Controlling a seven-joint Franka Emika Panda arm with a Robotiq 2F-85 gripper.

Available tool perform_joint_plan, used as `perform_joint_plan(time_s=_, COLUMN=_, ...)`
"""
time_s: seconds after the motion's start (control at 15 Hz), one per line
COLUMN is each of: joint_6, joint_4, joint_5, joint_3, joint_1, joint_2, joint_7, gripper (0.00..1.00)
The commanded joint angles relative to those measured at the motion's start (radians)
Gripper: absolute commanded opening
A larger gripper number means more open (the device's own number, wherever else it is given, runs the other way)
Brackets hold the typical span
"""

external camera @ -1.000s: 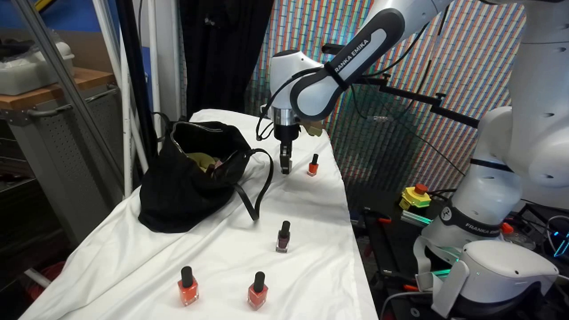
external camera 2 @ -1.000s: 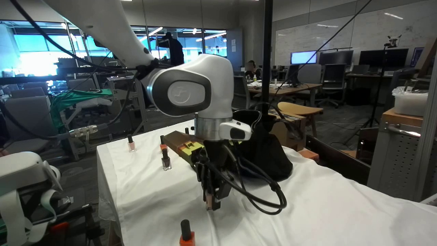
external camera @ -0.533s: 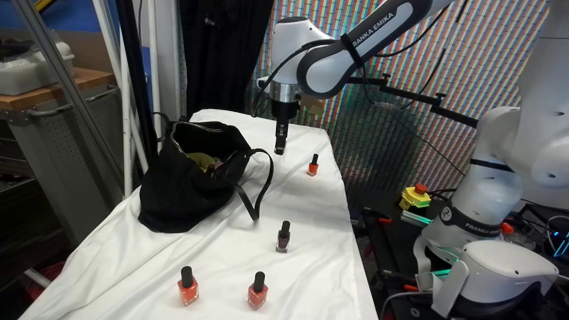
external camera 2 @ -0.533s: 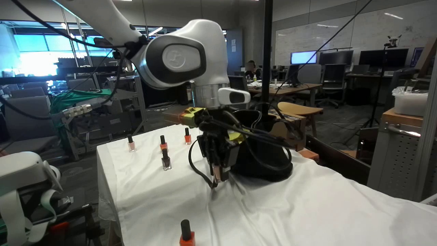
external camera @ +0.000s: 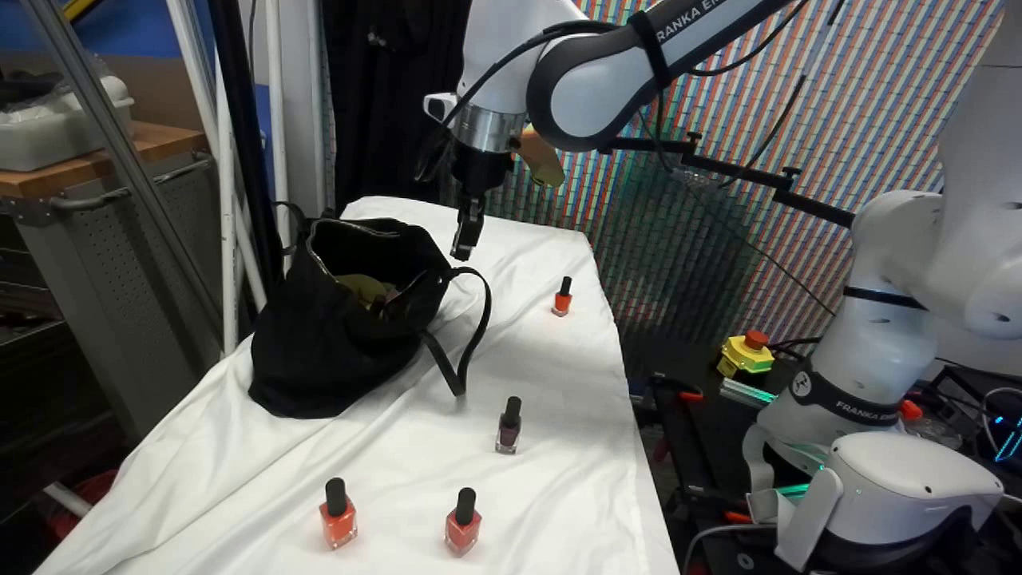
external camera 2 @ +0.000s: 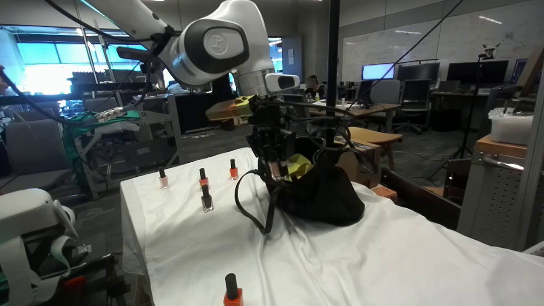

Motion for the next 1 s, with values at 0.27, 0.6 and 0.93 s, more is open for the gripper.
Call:
perform_joint_plan(time_s=0.27, joint_6=0.092, joint_4=0.163, joint_5=0.001, joint_3=0.014, joint_1=0.014, joint_2=0.123, joint_7=-0.01, gripper=0.22)
perform_joint_plan(time_s=0.6, joint_6=0.154, joint_4=0.247, joint_5=-0.01, joint_3=0.009, joint_1=0.017, joint_2=0.22, joint_7=-0.001, gripper=0.22)
perform_joint_plan(time_s=0.93, joint_6=0.133, joint_4=0.285, joint_5=-0.01, joint_3=0.008, joint_1=0.014, joint_2=0.246, joint_7=-0.019, gripper=0.85)
